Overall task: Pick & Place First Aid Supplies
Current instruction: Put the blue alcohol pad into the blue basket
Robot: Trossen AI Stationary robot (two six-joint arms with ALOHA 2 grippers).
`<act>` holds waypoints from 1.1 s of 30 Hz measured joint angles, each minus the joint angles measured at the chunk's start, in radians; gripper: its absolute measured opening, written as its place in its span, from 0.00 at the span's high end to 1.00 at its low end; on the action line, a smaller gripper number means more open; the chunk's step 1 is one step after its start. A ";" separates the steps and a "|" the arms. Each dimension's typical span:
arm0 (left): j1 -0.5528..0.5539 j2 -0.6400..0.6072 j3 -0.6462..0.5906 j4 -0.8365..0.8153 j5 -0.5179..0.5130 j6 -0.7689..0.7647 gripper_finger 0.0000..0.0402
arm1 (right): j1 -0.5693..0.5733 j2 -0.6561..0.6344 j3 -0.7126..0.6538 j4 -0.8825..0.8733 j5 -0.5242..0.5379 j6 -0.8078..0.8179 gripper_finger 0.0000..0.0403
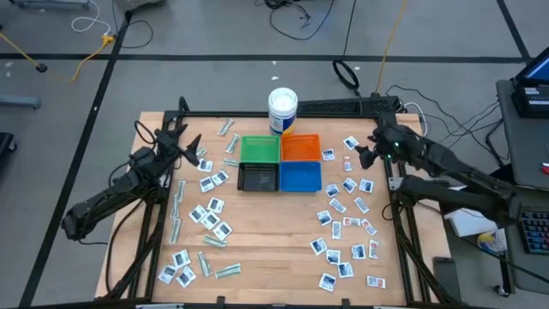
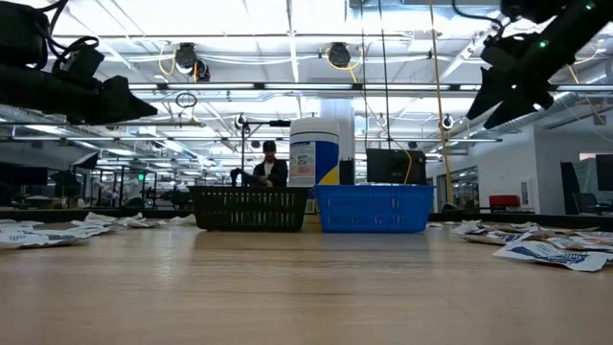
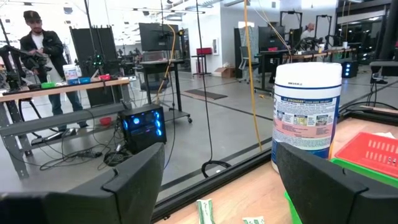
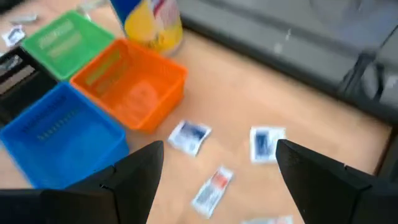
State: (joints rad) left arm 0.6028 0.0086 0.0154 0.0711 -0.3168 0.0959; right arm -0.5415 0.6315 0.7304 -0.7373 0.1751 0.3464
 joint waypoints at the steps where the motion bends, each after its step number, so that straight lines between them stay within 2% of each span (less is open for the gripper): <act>1: 0.000 0.000 0.000 0.000 0.000 0.000 0.23 | 0.000 0.030 0.030 -0.034 -0.017 0.032 0.23; 6: 0.000 0.000 0.000 0.000 0.000 0.000 0.23 | 0.001 0.177 0.184 -0.251 -0.070 0.173 0.23; 12: 0.000 0.000 0.000 0.000 0.000 0.000 0.23 | 0.014 0.342 0.371 -0.514 -0.075 0.258 0.23; 19: 0.000 0.000 0.000 0.000 0.000 0.000 0.23 | 0.076 0.494 0.558 -0.698 -0.094 0.364 0.23; 23: 0.000 0.000 0.000 0.000 0.000 0.000 0.23 | 0.106 0.552 0.608 -0.714 -0.150 0.400 0.23; 27: 0.000 0.000 0.000 0.000 0.000 0.000 0.23 | 0.111 0.580 0.608 -0.702 -0.153 0.410 0.23; 33: 0.000 0.000 0.000 0.000 0.000 0.000 0.23 | 0.048 0.625 0.608 -0.662 -0.149 0.304 0.23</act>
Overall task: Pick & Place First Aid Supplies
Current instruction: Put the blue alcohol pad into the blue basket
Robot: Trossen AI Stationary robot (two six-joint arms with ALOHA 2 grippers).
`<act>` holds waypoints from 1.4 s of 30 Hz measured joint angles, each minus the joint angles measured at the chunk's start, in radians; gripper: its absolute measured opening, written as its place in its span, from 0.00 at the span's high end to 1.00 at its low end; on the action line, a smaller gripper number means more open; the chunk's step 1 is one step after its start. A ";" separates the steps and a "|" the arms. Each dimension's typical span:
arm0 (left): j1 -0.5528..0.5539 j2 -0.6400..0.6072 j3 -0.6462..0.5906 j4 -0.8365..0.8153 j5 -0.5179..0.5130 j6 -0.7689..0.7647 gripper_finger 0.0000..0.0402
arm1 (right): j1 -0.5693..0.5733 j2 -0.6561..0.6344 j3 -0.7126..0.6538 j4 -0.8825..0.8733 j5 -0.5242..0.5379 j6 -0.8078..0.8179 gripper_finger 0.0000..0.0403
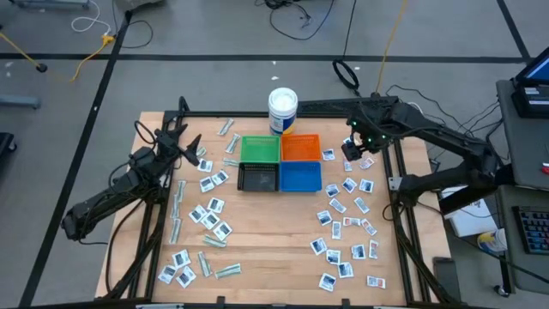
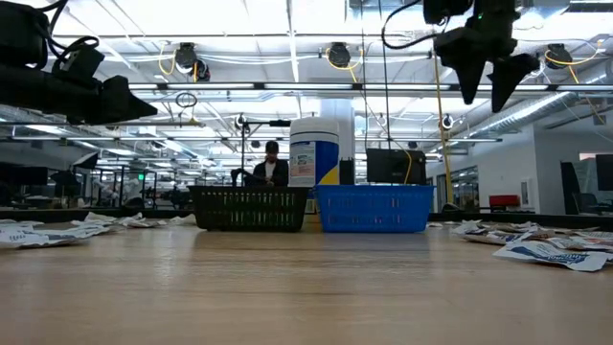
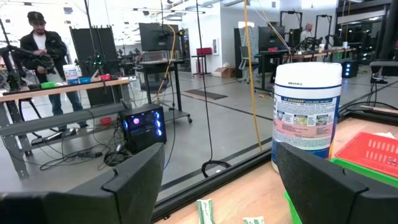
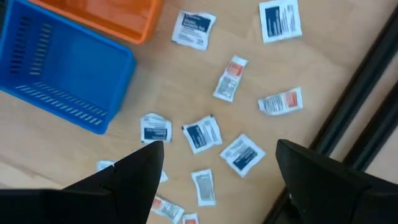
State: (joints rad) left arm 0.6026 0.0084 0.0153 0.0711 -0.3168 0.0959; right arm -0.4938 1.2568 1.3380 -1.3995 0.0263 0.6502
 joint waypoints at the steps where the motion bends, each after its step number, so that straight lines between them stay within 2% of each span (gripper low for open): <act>1: 0.000 0.000 0.000 0.000 0.000 0.000 0.23 | -0.014 0.008 0.000 0.005 0.000 -0.029 0.23; 8: 0.000 0.000 0.000 0.000 0.000 0.000 0.23 | -0.134 0.073 0.000 0.042 0.002 -0.239 0.23; 23: 0.000 0.000 0.000 0.000 0.000 0.000 0.23 | -0.397 0.224 0.000 0.219 0.003 -0.353 0.23; 30: 0.000 0.000 0.000 0.000 0.000 0.000 0.23 | -0.463 0.254 0.000 0.295 0.003 -0.355 0.23; 35: 0.000 0.000 0.000 0.000 0.000 0.000 0.23 | -0.472 0.258 -0.001 0.327 0.034 -0.274 0.23; 42: 0.000 0.000 0.000 0.000 0.000 0.000 0.23 | -0.472 0.276 -0.095 0.400 0.052 -0.207 0.23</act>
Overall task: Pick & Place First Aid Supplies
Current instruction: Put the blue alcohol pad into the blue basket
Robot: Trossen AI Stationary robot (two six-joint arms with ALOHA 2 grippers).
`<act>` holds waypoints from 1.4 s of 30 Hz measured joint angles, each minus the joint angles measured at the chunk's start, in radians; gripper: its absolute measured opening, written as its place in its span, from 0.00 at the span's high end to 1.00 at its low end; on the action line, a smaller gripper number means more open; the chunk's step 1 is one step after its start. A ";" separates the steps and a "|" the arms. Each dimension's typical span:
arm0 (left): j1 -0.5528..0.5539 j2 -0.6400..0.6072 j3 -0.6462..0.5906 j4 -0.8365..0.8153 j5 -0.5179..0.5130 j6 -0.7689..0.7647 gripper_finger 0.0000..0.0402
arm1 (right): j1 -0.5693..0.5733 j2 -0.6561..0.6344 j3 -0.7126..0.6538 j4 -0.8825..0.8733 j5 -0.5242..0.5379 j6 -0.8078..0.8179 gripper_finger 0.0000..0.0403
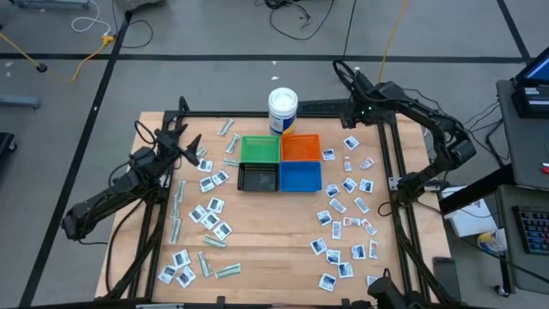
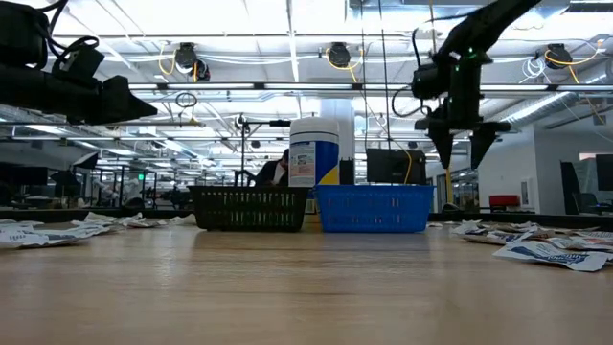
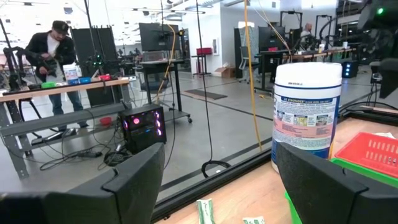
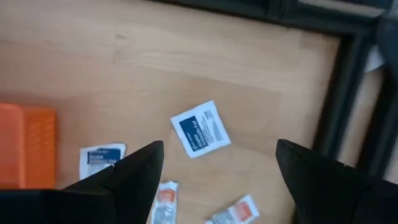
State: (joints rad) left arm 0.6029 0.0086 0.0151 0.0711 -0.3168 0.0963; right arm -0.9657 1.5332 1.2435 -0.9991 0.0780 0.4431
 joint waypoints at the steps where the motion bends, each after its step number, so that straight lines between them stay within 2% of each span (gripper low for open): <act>1: 0.000 0.000 0.000 0.000 0.000 0.000 0.23 | 0.000 0.002 -0.020 0.014 0.000 0.011 0.23; 15: 0.000 0.000 0.000 0.000 0.000 0.000 0.23 | 0.005 0.002 -0.311 0.358 0.025 0.070 0.23; 24: 0.000 0.000 0.000 0.000 0.000 0.000 0.23 | 0.005 0.079 -0.357 0.420 0.027 0.063 0.27; 30: 0.000 0.000 0.000 0.000 0.000 0.000 0.23 | 0.005 0.092 -0.356 0.421 0.025 0.063 0.40; 42: 0.000 0.000 0.000 0.000 0.000 0.000 0.23 | 0.005 0.094 -0.357 0.420 0.000 0.070 0.80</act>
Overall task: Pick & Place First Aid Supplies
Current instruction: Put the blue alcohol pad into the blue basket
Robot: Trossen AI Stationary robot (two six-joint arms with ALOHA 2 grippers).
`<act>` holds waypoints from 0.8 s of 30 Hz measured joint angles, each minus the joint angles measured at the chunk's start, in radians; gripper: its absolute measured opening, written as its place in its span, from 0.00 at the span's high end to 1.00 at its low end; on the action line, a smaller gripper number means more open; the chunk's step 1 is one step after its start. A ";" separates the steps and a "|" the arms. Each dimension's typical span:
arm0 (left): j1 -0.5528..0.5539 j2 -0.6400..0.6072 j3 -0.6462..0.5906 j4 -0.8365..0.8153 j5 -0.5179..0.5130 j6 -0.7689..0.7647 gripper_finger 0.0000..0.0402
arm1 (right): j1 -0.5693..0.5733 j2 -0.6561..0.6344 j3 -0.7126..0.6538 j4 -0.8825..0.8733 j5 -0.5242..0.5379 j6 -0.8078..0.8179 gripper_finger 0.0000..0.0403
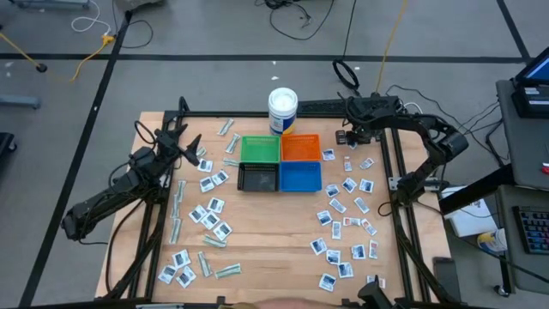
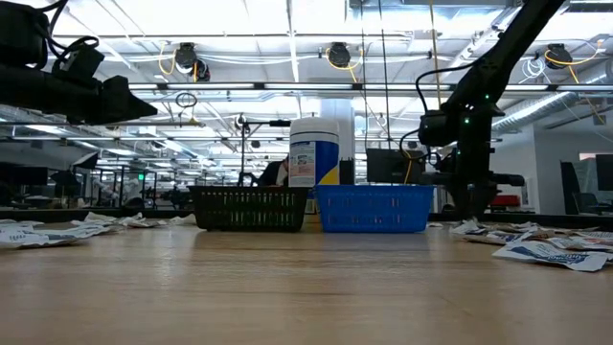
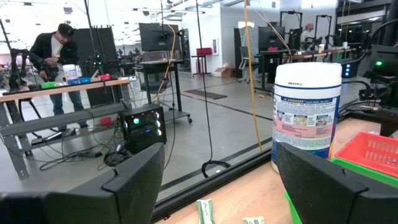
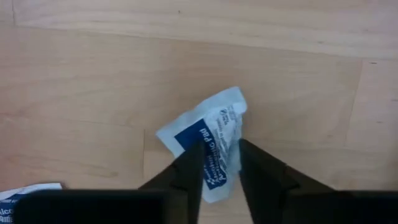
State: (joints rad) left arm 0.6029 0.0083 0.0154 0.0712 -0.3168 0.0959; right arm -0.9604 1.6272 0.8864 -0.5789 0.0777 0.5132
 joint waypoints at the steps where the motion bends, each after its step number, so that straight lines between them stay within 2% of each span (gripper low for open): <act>1: 0.000 0.000 0.000 0.000 0.000 0.000 0.23 | 0.000 0.000 0.000 -0.001 -0.001 0.003 0.84; 4: 0.000 0.000 0.000 0.000 0.000 0.000 0.23 | 0.000 0.000 0.000 0.000 -0.022 0.005 0.95; 6: 0.000 0.000 0.000 0.000 0.000 0.000 0.23 | 0.000 0.000 0.000 0.006 -0.028 0.002 0.98; 13: 0.000 0.000 0.000 0.000 0.000 0.000 0.23 | 0.000 -0.020 0.055 -0.083 -0.030 0.011 0.99; 24: 0.000 0.000 0.000 0.000 0.000 0.000 0.23 | -0.001 -0.063 0.346 -0.464 -0.019 -0.001 1.00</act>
State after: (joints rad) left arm 0.6029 0.0082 0.0154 0.0711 -0.3168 0.0959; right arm -0.9611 1.5639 1.2324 -1.0427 0.0586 0.5125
